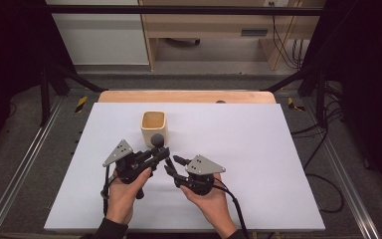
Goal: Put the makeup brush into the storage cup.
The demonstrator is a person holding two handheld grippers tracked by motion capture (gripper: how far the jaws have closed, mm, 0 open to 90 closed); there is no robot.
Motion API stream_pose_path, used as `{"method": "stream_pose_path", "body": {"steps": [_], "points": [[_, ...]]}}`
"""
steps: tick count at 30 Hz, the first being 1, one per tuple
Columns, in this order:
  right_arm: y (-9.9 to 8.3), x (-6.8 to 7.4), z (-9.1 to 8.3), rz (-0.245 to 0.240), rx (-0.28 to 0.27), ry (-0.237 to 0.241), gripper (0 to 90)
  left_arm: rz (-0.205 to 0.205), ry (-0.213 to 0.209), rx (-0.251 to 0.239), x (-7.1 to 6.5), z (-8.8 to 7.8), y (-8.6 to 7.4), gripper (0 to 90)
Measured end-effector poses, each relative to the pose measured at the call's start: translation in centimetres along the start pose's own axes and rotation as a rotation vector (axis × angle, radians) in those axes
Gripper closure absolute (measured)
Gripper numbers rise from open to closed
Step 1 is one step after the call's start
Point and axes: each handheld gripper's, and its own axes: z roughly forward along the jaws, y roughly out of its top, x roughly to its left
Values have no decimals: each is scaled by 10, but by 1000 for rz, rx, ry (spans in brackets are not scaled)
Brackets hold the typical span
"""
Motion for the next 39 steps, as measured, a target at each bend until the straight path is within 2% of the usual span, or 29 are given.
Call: {"method": "stream_pose_path", "body": {"steps": [4, 7, 10, 13, 14, 15, 19, 26, 31, 35, 39], "points": [[0, -1, 0, 6, 8, -5, 490, 18, 11, 2, -1, -1, 1, 708], [0, -2, 0, 11, 31, -28, 418, 39, 23, 7, -2, -1, 1, 708], [0, -2, -1, 12, 38, -39, 373, 43, 26, 6, -2, -1, 1, 708], [0, -3, -1, 4, 42, -58, 291, 53, 36, 2, -3, -2, 1, 709], [0, -3, -1, 4, 42, -58, 291, 53, 36, 2, -3, -2, 1, 709], [0, -3, -2, -2, 51, -71, 244, 60, 44, -4, -4, -2, 2, 709], [0, -3, -4, -5, 61, -72, 182, 77, 54, -6, -4, -3, 3, 709], [-2, -9, -8, 9, 80, -78, 130, 87, 62, -6, -4, -3, 4, 709], [-3, -16, -11, 33, 79, -58, 80, 102, 73, 13, -5, 1, 4, 709], [-3, -20, -13, 12, 97, -46, 67, 124, 77, 31, -7, 5, 5, 709], [-3, -25, -16, 24, 105, -48, 63, 133, 82, 36, -9, 8, 6, 709]]}}
